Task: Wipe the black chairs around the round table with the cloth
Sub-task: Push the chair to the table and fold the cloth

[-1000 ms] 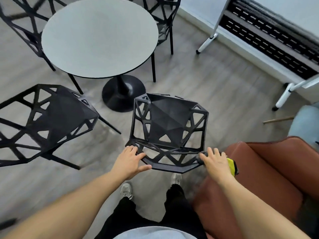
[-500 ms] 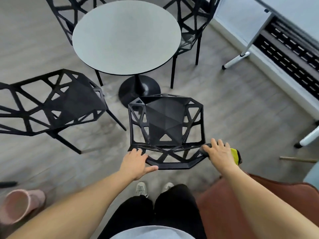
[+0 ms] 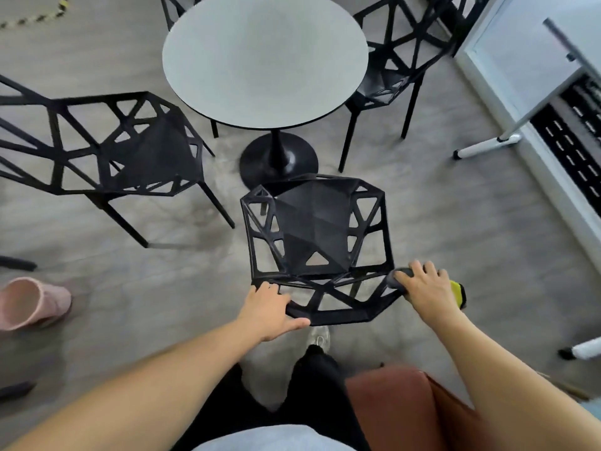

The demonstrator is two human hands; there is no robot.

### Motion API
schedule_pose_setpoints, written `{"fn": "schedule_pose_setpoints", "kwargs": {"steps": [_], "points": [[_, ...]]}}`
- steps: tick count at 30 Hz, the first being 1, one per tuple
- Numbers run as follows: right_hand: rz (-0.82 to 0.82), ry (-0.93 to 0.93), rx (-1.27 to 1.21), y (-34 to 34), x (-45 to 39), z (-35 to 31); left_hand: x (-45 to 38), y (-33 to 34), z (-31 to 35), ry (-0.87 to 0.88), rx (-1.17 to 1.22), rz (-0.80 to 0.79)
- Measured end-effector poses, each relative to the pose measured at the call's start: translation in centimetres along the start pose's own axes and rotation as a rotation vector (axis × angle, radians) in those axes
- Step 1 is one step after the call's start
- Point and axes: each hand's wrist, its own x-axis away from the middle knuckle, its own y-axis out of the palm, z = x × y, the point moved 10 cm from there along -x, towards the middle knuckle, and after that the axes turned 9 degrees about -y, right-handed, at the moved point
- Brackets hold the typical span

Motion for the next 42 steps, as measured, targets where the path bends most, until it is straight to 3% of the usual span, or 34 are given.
{"fn": "schedule_pose_setpoints", "kwargs": {"steps": [7, 14, 20, 23, 30, 33, 36, 40, 42], "points": [[-0.005, 0.070, -0.100, 1.7, -0.5, 7.6, -0.9, -0.8, 7.1, 0.000, 0.007, -0.075], [0.057, 0.163, -0.364, 1.5, -0.7, 10.1, -0.9, -0.8, 8.3, -0.011, 0.032, -0.097], [0.418, 0.319, -0.680, -4.8, 0.9, 11.8, -0.2, -3.1, 7.1, 0.001, 0.180, -0.042], [0.554, 0.216, -0.833, -9.1, 0.9, 9.8, 0.5, -6.7, 6.5, 0.019, 0.291, 0.079], [0.649, -0.051, -1.198, -18.6, -0.2, 2.6, 3.4, -15.4, 1.8, 0.045, 0.630, 0.348], [0.615, -0.116, -1.258, -22.5, -0.7, -1.0, 5.3, -18.8, -1.4, 0.047, 0.761, 0.462], [0.610, -0.200, -1.213, -26.3, -1.3, -5.0, 6.1, -20.5, -5.2, 0.016, 0.917, 0.455], [0.589, -0.284, -1.148, -30.9, -1.8, -10.8, 6.8, -21.1, -10.4, -0.031, 1.379, 0.349], [0.619, -0.331, -1.113, -33.2, -1.8, -13.8, 7.1, -21.1, -13.4, -0.096, 1.463, 0.338]]}}
